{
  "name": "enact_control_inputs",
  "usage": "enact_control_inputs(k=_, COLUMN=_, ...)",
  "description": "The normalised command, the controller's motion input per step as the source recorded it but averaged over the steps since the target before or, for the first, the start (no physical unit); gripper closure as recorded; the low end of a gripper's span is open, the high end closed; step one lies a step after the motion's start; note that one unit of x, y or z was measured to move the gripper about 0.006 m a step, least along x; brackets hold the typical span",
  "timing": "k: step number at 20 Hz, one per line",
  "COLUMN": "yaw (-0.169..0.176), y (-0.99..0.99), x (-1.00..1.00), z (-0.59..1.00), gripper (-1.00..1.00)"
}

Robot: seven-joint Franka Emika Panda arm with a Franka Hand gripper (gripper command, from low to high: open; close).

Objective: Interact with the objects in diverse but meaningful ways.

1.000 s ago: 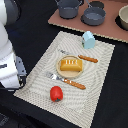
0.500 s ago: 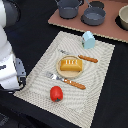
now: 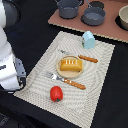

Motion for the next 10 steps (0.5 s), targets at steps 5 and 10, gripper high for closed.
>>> enact_control_inputs(k=5, yaw=0.065, y=0.55, x=0.34, z=1.00, gripper=1.00)
enact_control_inputs(k=10, yaw=0.071, y=0.70, x=0.52, z=0.87, gripper=1.00)
